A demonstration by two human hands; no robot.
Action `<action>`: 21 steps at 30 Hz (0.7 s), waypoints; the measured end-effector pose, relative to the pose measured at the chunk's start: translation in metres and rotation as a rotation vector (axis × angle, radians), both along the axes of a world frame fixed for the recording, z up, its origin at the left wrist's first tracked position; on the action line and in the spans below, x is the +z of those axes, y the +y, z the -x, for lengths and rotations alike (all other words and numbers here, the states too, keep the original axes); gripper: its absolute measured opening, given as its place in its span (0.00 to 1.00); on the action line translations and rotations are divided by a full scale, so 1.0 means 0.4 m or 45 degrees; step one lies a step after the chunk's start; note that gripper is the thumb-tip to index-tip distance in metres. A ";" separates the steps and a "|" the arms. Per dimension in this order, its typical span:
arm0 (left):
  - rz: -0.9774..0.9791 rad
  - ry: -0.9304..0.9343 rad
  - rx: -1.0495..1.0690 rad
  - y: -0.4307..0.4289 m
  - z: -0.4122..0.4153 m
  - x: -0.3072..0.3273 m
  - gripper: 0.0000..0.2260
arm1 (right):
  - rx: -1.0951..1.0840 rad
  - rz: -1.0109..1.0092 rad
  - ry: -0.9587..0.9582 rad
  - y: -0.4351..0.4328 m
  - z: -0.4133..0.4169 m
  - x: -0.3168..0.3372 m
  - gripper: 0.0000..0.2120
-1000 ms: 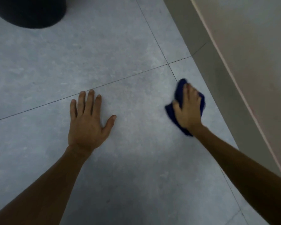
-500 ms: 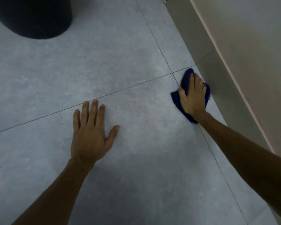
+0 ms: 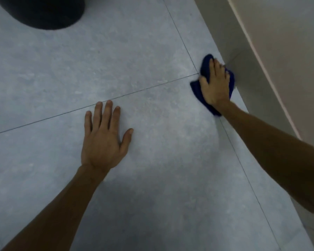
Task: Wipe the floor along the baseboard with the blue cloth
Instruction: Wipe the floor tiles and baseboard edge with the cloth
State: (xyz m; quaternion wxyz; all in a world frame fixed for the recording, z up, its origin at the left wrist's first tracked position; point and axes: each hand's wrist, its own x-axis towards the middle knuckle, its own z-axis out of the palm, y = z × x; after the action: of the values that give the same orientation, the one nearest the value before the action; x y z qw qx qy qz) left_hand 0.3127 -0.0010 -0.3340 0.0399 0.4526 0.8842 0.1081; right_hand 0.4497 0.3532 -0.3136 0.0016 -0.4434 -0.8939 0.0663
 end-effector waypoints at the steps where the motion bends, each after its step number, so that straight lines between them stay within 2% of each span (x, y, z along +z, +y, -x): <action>1: -0.013 -0.001 -0.002 0.000 0.000 -0.001 0.33 | -0.056 -0.003 -0.004 0.025 0.058 0.000 0.37; 3: -0.032 -0.008 0.000 -0.001 -0.001 -0.004 0.32 | -0.095 -0.009 -0.012 0.031 0.161 -0.006 0.37; 5: -0.055 -0.021 0.001 -0.002 -0.001 -0.004 0.32 | 0.029 -0.001 -0.027 -0.021 0.195 -0.010 0.37; 8: -0.087 -0.041 -0.002 -0.001 -0.001 -0.001 0.31 | 0.435 -0.023 -0.021 -0.165 0.053 -0.016 0.36; 10: -0.076 -0.040 0.001 -0.002 0.000 -0.003 0.31 | 0.576 0.005 -0.041 -0.213 -0.103 -0.028 0.36; 11: -0.072 -0.032 0.002 -0.001 -0.001 -0.005 0.31 | 0.534 0.006 -0.051 -0.194 -0.155 -0.027 0.37; 13: -0.075 -0.019 0.002 -0.001 -0.004 -0.006 0.32 | 0.262 -0.018 -0.034 -0.101 -0.164 -0.016 0.38; 15: -0.096 -0.010 0.006 -0.001 -0.004 -0.008 0.32 | -0.076 -0.033 -0.004 -0.009 -0.064 -0.007 0.41; 17: -0.108 -0.006 0.006 -0.002 -0.003 -0.008 0.31 | -0.215 -0.017 0.005 0.023 0.065 -0.003 0.42; 19: -0.106 -0.011 0.007 -0.003 -0.002 -0.009 0.31 | -0.060 -0.026 -0.012 -0.022 0.137 -0.003 0.42; 21: -0.125 -0.019 0.007 -0.001 -0.001 -0.009 0.31 | 0.275 -0.048 -0.011 -0.122 0.087 -0.001 0.41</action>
State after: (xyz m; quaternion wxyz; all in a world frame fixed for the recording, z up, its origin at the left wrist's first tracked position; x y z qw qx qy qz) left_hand 0.3131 -0.0015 -0.3376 0.0241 0.4506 0.8789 0.1548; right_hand 0.4149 0.3042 -0.3141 -0.0011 -0.3445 -0.9376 0.0473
